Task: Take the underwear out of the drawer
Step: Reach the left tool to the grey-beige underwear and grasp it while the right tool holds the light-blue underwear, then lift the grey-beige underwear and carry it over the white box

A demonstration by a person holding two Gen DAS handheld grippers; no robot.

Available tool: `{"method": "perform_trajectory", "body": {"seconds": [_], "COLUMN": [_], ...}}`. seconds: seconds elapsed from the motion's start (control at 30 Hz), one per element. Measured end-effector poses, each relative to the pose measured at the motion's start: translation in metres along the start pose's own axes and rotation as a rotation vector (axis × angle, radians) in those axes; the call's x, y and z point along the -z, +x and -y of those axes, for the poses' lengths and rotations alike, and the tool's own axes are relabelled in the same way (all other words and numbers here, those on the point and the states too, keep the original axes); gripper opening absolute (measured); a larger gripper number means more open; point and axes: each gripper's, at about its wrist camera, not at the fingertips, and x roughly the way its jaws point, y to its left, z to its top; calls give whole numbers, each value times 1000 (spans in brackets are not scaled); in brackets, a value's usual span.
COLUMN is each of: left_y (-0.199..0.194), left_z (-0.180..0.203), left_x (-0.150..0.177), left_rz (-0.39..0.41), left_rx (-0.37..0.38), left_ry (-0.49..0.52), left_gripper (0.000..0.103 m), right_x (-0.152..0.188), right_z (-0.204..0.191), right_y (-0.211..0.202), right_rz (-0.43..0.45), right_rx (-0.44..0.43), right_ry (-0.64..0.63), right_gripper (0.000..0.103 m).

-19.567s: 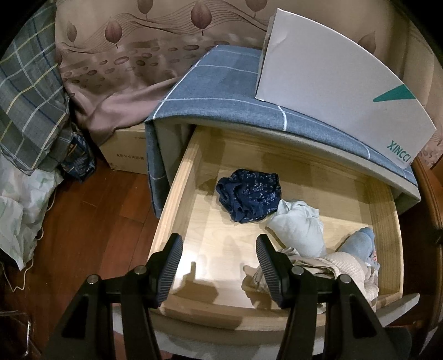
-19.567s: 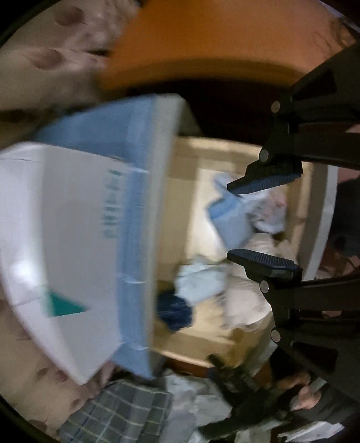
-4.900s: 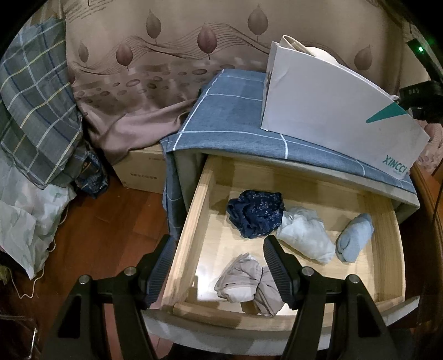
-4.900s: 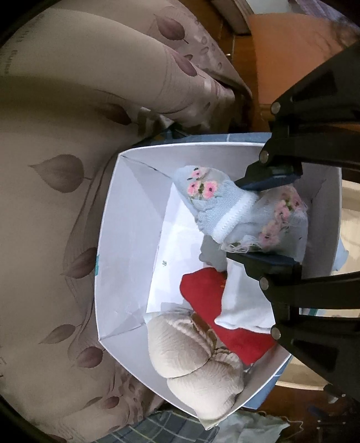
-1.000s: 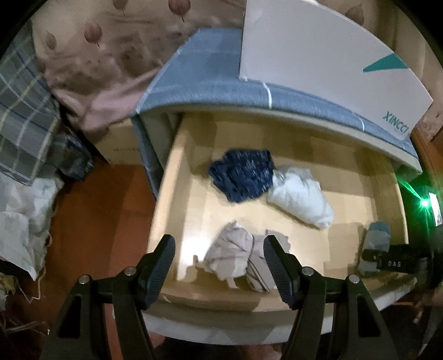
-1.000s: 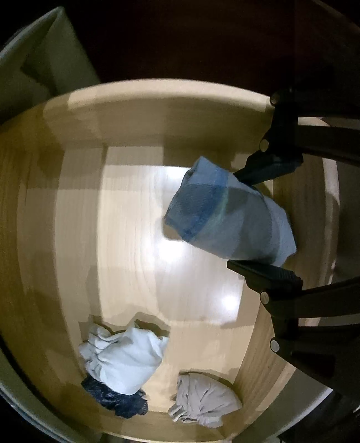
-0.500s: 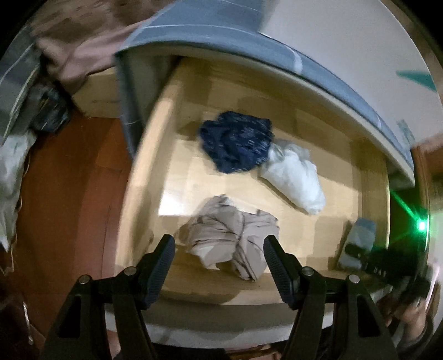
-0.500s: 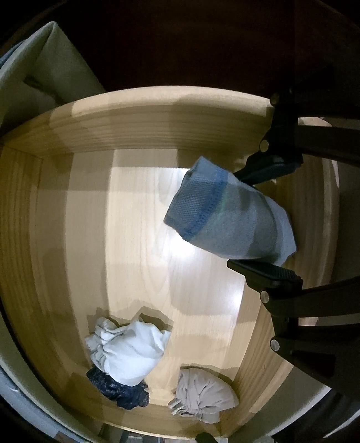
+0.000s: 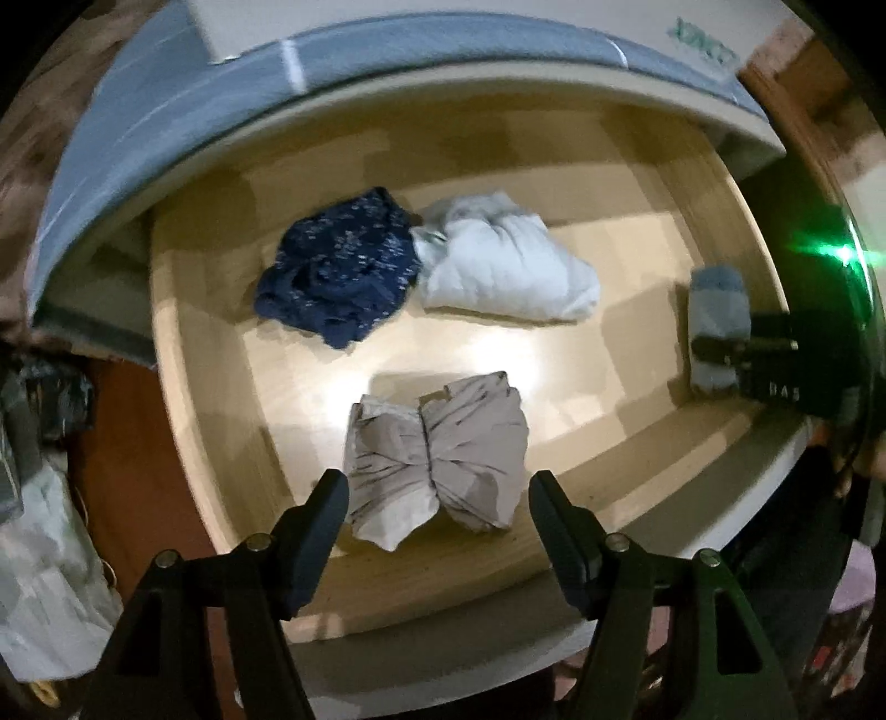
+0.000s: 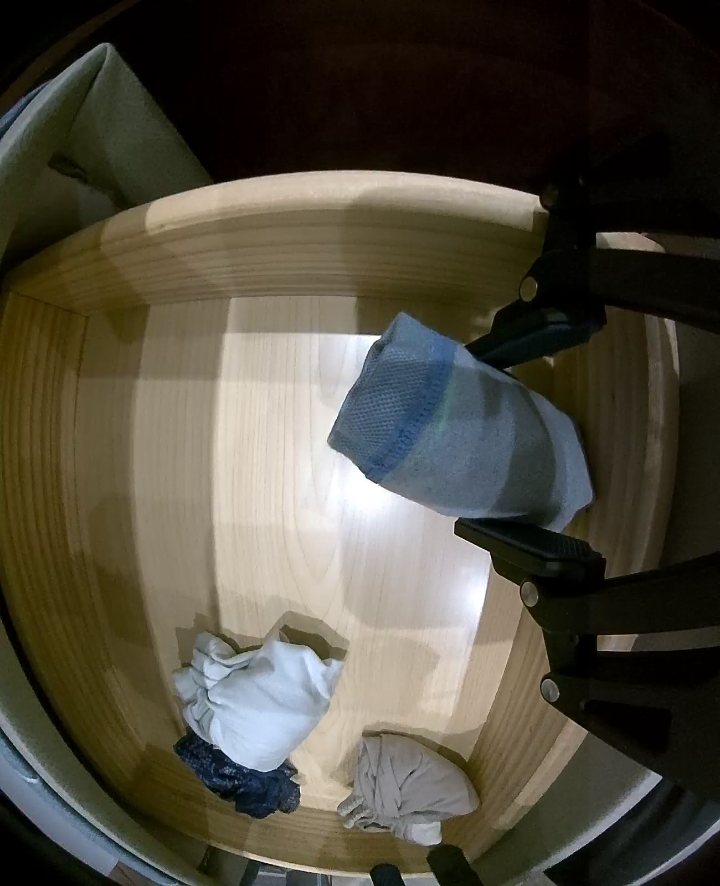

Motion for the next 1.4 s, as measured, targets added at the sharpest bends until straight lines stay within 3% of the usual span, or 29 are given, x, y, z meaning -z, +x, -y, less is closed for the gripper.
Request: {"method": "perform_trajectory", "body": {"seconds": [0.27, 0.43, 0.97, 1.2, 1.4], "left_y": [23, 38, 74, 83, 80], "left_z": [-15, -15, -20, -20, -18], "left_x": [-9, -13, -27, -29, -24], "left_rz": [-94, -121, -215, -222, -174], "left_rx": [57, 16, -7, -21, -42], "left_ry": [-154, -184, -276, -285, -290], "left_gripper": [71, 72, 87, 88, 86], "right_x": [0, -1, -2, -2, -2], "right_z": [-2, -2, 2, 3, 4], "right_y": [1, 1, 2, 0, 0], "right_rz": [-1, 0, 8, 10, 12], "right_rx": [5, 5, -10, -16, -16], "right_ry": [4, 6, 10, 12, 13], "right_gripper": [51, 52, 52, 52, 52]}}
